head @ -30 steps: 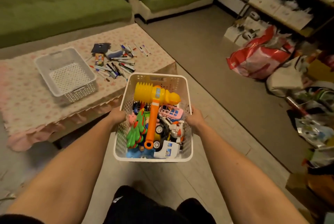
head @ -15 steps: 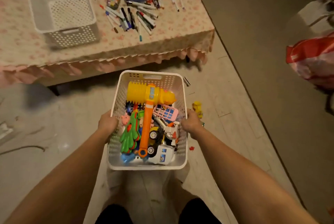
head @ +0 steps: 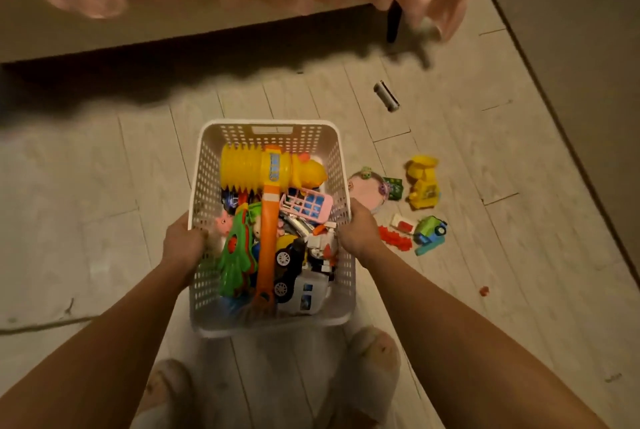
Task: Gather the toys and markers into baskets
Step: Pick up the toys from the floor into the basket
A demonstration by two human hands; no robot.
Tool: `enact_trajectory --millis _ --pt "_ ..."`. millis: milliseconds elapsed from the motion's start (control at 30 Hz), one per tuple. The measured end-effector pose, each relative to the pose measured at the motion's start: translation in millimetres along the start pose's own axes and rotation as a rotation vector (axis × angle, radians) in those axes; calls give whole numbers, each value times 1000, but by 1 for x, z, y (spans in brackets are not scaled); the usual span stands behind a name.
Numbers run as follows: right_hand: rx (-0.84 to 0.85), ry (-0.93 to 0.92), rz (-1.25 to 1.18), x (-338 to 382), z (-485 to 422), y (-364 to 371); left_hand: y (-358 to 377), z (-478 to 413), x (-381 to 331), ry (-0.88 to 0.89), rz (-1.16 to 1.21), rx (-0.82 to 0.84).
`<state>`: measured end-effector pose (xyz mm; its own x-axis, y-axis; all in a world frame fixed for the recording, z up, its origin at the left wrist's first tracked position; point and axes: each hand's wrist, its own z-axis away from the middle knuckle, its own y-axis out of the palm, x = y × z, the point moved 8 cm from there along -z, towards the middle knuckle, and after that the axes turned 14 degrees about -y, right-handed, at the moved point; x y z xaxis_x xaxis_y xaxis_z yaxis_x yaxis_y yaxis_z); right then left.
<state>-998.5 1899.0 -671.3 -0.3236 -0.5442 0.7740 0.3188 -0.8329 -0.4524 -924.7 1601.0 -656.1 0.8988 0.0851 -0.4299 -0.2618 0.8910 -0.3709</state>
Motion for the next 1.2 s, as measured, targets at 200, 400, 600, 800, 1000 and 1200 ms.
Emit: enact_trajectory --millis 200,400,600,800,1000,1200 --pt "-17 -67 96 -30 -52 6 37 -53 1 41 -23 58" --pt "198 -52 146 -14 -80 -3 46 -111 -26 -152 -365 99" --pt "508 147 191 11 -111 -48 29 -131 -128 -66 -679 244" --pt "337 -88 644 -14 -158 -63 50 -150 -150 176 -727 255" --pt "607 -378 994 -55 -129 31 63 -157 -95 258 -218 229" --pt "599 -287 977 -78 -140 43 30 -159 -108 220 -309 103"
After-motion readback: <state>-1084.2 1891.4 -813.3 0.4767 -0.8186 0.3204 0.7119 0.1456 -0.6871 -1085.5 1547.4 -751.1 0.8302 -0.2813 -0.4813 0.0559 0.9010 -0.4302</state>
